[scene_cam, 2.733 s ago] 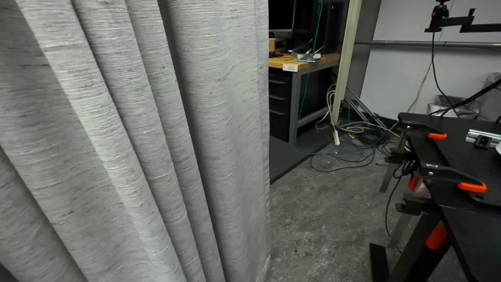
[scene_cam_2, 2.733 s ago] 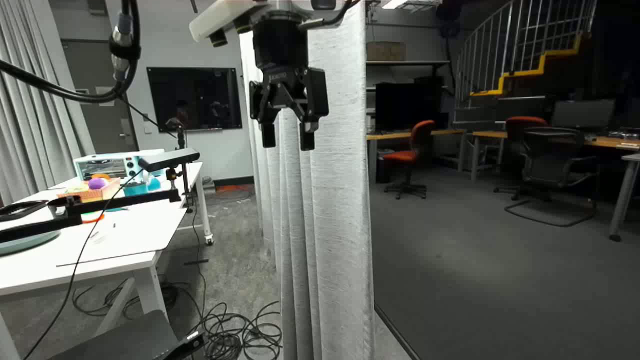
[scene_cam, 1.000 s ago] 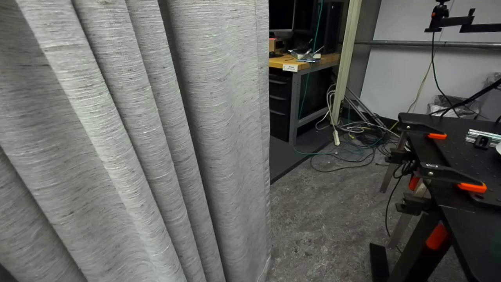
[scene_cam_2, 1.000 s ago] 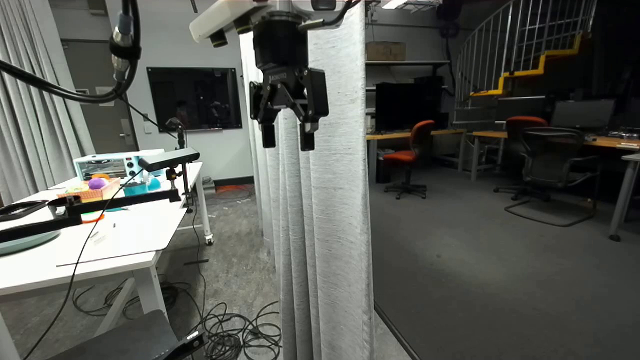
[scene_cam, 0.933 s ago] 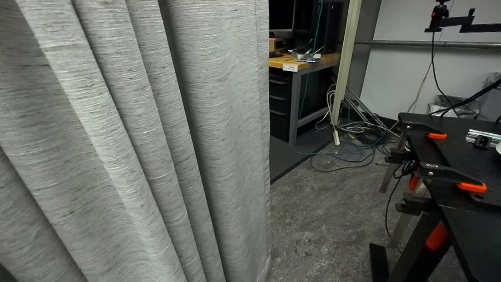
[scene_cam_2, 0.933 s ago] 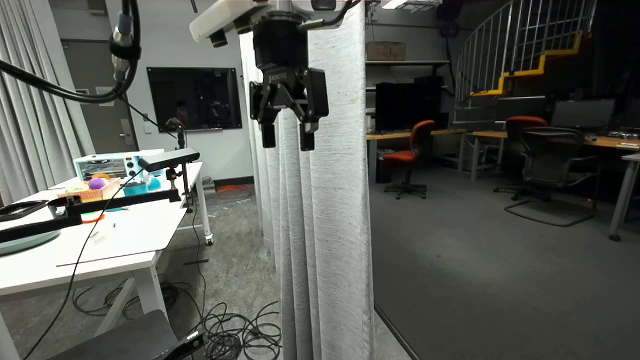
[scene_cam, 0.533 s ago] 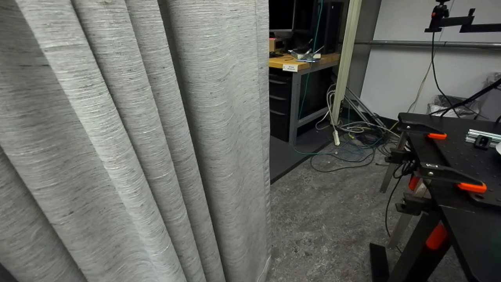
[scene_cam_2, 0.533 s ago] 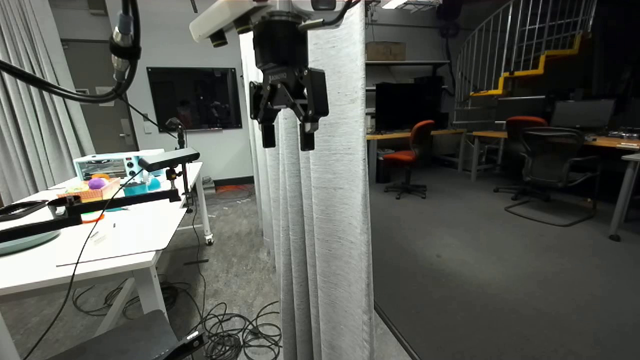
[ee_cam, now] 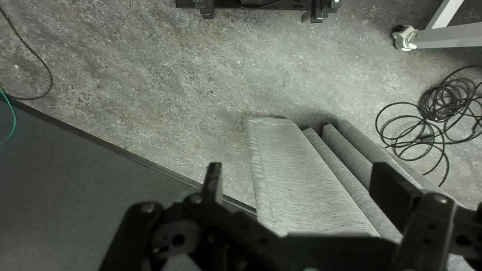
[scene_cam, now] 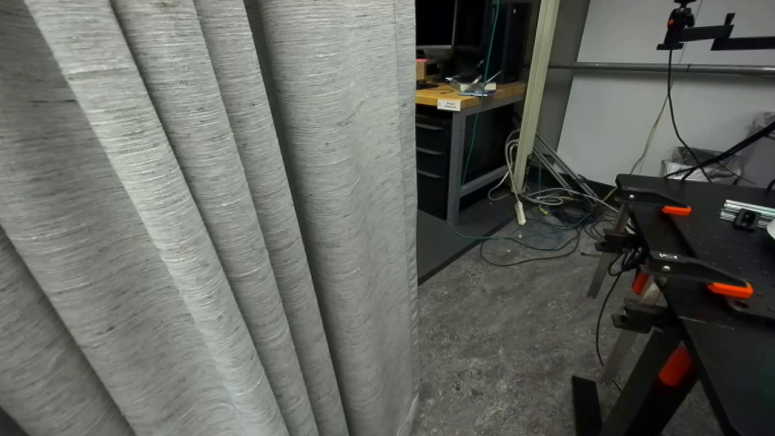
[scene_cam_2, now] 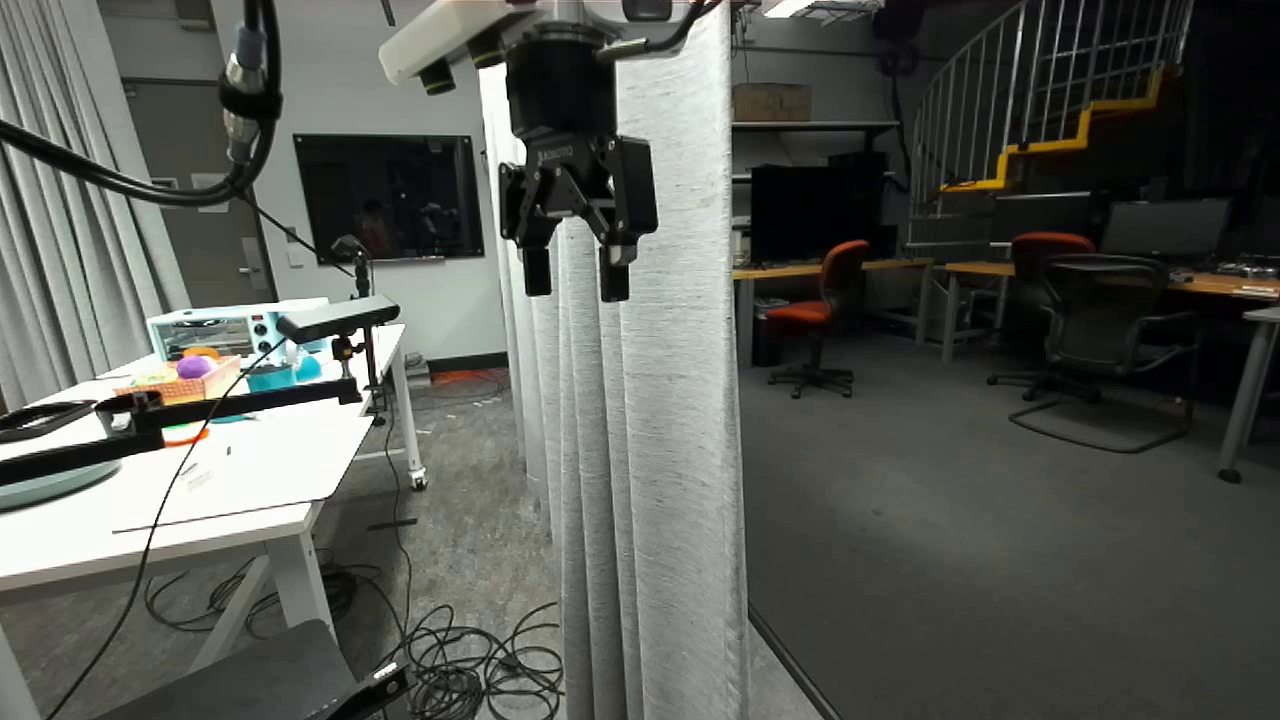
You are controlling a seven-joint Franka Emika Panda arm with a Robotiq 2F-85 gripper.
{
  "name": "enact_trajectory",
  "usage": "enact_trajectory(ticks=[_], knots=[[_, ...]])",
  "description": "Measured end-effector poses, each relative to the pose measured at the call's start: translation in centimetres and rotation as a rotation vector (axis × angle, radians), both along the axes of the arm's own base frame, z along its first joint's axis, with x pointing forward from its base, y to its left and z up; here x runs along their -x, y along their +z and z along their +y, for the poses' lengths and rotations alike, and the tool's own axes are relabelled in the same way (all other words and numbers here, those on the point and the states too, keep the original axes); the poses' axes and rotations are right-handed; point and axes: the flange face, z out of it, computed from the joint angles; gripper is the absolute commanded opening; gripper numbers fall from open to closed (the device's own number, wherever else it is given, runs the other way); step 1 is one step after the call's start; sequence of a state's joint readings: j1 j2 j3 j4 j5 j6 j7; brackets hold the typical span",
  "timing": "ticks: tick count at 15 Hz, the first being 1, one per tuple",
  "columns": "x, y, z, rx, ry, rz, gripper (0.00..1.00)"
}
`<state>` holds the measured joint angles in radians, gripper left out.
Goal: Pull the curtain to the right
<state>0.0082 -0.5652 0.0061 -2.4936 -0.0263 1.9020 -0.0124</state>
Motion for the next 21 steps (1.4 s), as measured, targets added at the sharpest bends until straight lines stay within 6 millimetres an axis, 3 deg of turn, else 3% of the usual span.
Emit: enact_trajectory(ticks=[4,13,21], knots=[[-0.5,0.0,0.0,0.002,0.006,-0.022,1.0],[-5.3,1.2,1.1,0.032,0.079,-0.228,1.0],[-9.4,4.2,3.4,0.046,0.22,-0.421,1.0]])
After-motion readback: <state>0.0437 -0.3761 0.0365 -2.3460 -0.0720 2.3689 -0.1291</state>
